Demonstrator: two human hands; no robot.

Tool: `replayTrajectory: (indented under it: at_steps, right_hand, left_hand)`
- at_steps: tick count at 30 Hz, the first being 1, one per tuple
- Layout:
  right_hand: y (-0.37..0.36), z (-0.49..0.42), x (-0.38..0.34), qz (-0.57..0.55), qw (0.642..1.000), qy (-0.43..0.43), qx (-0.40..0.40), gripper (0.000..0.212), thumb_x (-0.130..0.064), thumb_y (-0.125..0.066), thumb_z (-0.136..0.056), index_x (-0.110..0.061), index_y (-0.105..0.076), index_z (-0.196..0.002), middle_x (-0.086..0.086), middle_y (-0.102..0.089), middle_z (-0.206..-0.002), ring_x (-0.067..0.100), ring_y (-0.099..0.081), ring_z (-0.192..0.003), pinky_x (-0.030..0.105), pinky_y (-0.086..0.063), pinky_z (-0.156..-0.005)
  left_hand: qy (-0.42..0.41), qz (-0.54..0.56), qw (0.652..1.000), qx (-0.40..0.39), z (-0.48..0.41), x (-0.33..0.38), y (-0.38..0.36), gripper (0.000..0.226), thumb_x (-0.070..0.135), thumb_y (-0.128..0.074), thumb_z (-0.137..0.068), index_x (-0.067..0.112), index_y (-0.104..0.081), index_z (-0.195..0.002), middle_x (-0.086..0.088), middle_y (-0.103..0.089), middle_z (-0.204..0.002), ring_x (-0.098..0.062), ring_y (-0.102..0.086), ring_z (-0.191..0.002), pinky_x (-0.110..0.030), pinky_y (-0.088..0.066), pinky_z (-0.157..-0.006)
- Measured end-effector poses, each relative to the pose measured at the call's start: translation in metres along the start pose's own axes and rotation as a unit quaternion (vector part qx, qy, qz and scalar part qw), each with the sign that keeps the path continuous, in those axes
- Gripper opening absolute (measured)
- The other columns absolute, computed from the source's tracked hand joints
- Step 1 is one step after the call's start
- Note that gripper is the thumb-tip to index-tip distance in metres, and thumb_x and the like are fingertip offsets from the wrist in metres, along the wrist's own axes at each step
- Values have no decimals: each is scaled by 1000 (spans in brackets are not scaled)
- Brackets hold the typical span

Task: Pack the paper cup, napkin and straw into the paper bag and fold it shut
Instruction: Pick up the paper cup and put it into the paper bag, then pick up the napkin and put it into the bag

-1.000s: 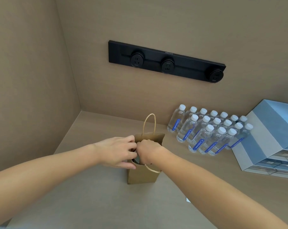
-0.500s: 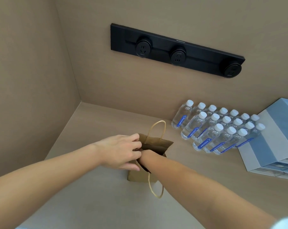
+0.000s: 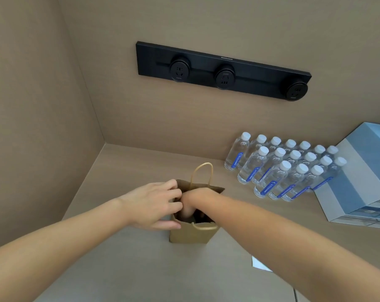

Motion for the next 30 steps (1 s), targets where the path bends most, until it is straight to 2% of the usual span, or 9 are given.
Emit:
replayTrajectory:
  at_steps: [2,4,8,11,14,17,22,26,30]
  right_hand:
    - [7,16,4,0,1000,19,12,14,-20,-49,-96,-9,-58,-94,9,-57,-90,33,-57,-91,40,-49,-77]
    - [17,37,16,-16,998,19,54,21,-15,-46,-95,-9,-54,-77,6,-55,-76,32,-57,-84,35,-46,-68]
    - [30,95,49,-102,965,49,236,22,-19,-44,-93,-18,-62,-80,5,-61,-77,30,-59,-84,32,-43,-68]
    - [18,133,78,-219,885,68,405,27,-25,-48,-93,-24,-64,-115,-6,-71,-102,14,-62,-98,28,-50,-83]
    - [-20,138,112,-315,816,24,484,28,-21,-53,-91,-25,-64,-116,-11,-73,-99,3,-63,-83,20,-48,-79]
    - [-74,102,142,-379,804,-62,455,29,-14,-54,-88,-20,-66,-113,-6,-75,-95,8,-64,-76,25,-49,-79]
    - [-177,30,178,-356,876,-165,280,46,-7,-53,-88,-15,-55,-133,8,-65,-125,27,-61,-113,29,-46,-97]
    - [-228,5,205,-318,897,-230,205,57,-11,-60,-86,-21,-47,-141,9,-52,-136,30,-50,-125,37,-46,-102]
    - [-253,-6,219,-289,909,-242,177,67,-16,-65,-80,-30,-42,-142,4,-38,-141,30,-36,-127,38,-42,-103]
  left_hand:
    - [13,8,1000,11,2,-1,3,47,61,-46,-94,17,-63,-87,-3,-60,-88,-24,-49,-83,-34,-48,-67]
    - [35,22,999,20,6,0,6,46,60,-49,-93,17,-66,-92,-4,-63,-96,-24,-49,-84,-33,-47,-67]
    - [123,147,974,123,19,7,5,38,43,-56,-94,13,-66,-114,-8,-61,-123,-23,-57,-102,-32,-51,-83]
    - [265,288,882,261,36,7,-9,33,33,-50,-96,16,-61,-121,2,-56,-130,-12,-57,-114,-19,-43,-95]
    - [411,314,786,338,55,6,-46,21,31,-43,-98,26,-57,-112,6,-56,-118,-4,-56,-107,-11,-39,-91]
    - [549,305,739,244,74,10,-116,17,18,-51,-98,20,-56,-113,-3,-55,-116,-23,-56,-110,-31,-43,-96]
    - [645,180,741,-49,100,35,-207,55,34,-43,-97,9,-39,-146,-14,-35,-157,-35,-28,-144,-49,-25,-117]
    - [634,123,759,-83,103,48,-222,71,46,-14,-95,10,-24,-155,-12,-21,-164,-32,-13,-153,-48,-10,-123]
    - [634,100,763,-83,105,47,-226,69,47,-17,-96,11,-28,-154,-11,-26,-163,-32,-17,-152,-49,-14,-122]
Point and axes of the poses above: each hand's wrist, its own z-axis away from the middle knuckle, its own y-axis out of the back of the hand, x = y × z, the point moved 6 cm from there along -z, towards the middle knuckle
